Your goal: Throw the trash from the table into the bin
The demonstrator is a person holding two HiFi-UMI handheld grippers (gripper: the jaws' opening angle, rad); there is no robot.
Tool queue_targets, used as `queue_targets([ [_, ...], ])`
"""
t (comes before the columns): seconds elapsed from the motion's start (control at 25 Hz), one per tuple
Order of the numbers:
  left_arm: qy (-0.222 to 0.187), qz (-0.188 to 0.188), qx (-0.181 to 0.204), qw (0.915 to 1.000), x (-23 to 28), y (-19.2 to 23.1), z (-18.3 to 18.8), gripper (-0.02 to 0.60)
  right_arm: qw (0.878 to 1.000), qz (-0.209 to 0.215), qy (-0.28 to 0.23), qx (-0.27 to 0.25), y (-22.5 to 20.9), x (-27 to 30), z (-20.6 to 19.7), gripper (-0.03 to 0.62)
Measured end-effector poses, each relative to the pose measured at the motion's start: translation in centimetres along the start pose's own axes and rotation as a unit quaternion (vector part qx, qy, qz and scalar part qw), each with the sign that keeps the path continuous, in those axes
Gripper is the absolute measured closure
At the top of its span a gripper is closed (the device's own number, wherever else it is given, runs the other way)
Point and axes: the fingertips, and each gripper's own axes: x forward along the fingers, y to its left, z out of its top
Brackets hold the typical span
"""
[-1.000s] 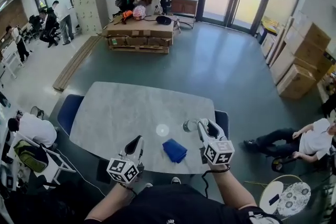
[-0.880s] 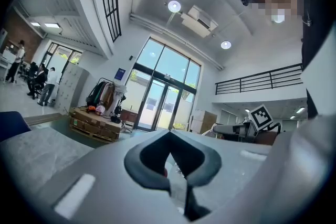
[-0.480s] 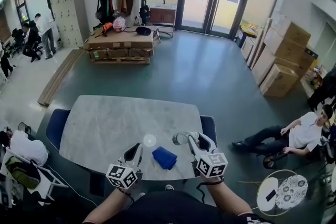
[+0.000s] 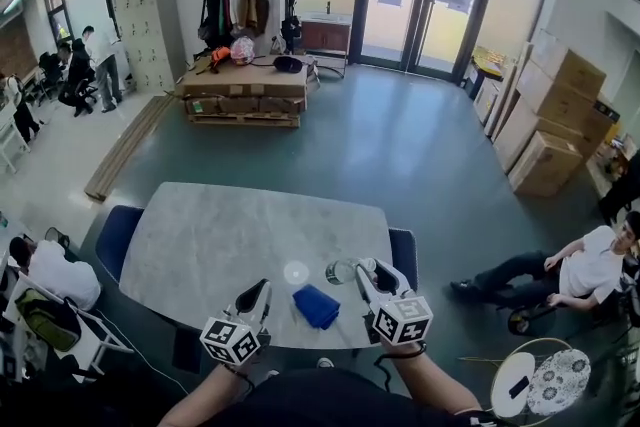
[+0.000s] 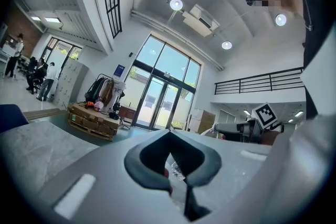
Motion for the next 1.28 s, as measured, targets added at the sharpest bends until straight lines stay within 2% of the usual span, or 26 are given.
queue_targets([
  [0.48, -0.009, 0.066, 0.005, 0.9978, -1.5, -0.9, -1.6, 0.580, 0.997, 0.076, 0.033, 0.001, 0.3, 2.5, -1.4, 0.421],
  [0.68, -0.019, 0.114, 0.009, 0.9933, -3.2, -1.4, -1.6, 0.580, 0.992, 0.115, 0.049, 0.002, 1.1, 3.2, -2.4, 0.421],
  [0.88, -0.024, 0.180, 0.024, 0.9831, -7.6, -0.9, -1.2, 0.580, 0.981, 0.178, 0.075, 0.006, 5.1, 5.6, -4.3, 0.421],
  [1.12, -0.037, 0.278, 0.008, 0.9598, -15.3, 1.7, -1.9, 0.580, 0.957, 0.273, 0.102, -0.001, 13.5, 7.5, -6.6, 0.421],
  [1.28, -0.060, 0.303, 0.007, 0.9510, -19.0, 2.5, -1.0, 0.580, 0.944, 0.309, 0.114, -0.015, 18.6, 7.9, -7.5, 0.422],
])
